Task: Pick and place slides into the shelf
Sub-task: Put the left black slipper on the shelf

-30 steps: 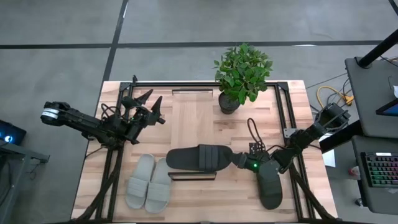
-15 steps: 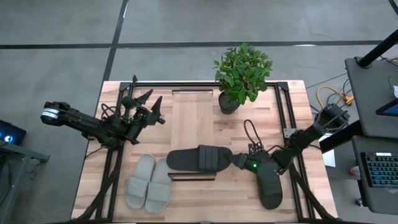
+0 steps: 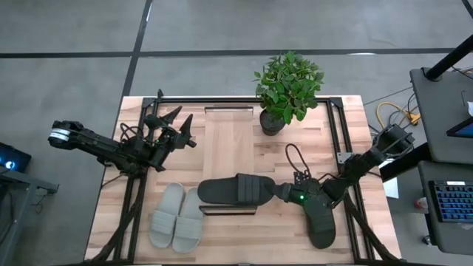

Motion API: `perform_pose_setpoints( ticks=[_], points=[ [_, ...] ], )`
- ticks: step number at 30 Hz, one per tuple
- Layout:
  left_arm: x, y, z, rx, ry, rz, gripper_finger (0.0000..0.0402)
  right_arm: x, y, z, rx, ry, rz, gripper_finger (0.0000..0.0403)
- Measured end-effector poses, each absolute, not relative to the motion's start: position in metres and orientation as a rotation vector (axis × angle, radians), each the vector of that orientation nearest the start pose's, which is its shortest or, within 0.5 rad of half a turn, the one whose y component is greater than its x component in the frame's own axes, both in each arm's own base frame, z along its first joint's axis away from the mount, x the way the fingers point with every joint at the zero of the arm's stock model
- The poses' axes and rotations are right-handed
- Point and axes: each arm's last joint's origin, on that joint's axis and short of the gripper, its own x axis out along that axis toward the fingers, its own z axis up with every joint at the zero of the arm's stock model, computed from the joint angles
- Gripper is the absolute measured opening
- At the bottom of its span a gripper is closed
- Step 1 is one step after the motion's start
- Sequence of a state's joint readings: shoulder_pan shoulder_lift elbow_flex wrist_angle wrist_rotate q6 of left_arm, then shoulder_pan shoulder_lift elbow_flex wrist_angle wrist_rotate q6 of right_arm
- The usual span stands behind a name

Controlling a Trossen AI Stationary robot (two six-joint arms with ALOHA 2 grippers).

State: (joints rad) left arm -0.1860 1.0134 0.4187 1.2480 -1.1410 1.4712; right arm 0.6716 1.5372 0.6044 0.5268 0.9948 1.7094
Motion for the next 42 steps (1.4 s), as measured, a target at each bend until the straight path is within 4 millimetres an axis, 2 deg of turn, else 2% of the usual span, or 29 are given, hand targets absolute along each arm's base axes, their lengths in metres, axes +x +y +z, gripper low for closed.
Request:
perform_pose_setpoints(
  ticks=[4, 11, 18, 42],
  points=[
    [0.182, -0.0075, 0.2885, 0.911, 0.228, 1.074, 0.0219, 0.2355, 0.1562, 0.1751, 1.364, -0.061, -0.443, 0.0045],
    [0.182, -0.0074, 0.2885, 0.911, 0.228, 1.074, 0.0219, 0.235, 0.1564, 0.1756, 1.325, -0.039, -0.432, 0.0139],
    [0.182, -0.0074, 0.2885, 0.911, 0.228, 1.074, 0.0219, 0.2347, 0.1561, 0.1766, 1.246, -0.025, -0.43, 0.0188],
    [0.1818, -0.0073, 0.2878, 0.907, 0.235, 1.078, 0.0219, 0.2311, 0.155, 0.1834, 0.952, -0.023, -0.454, 0.0194]
  ],
)
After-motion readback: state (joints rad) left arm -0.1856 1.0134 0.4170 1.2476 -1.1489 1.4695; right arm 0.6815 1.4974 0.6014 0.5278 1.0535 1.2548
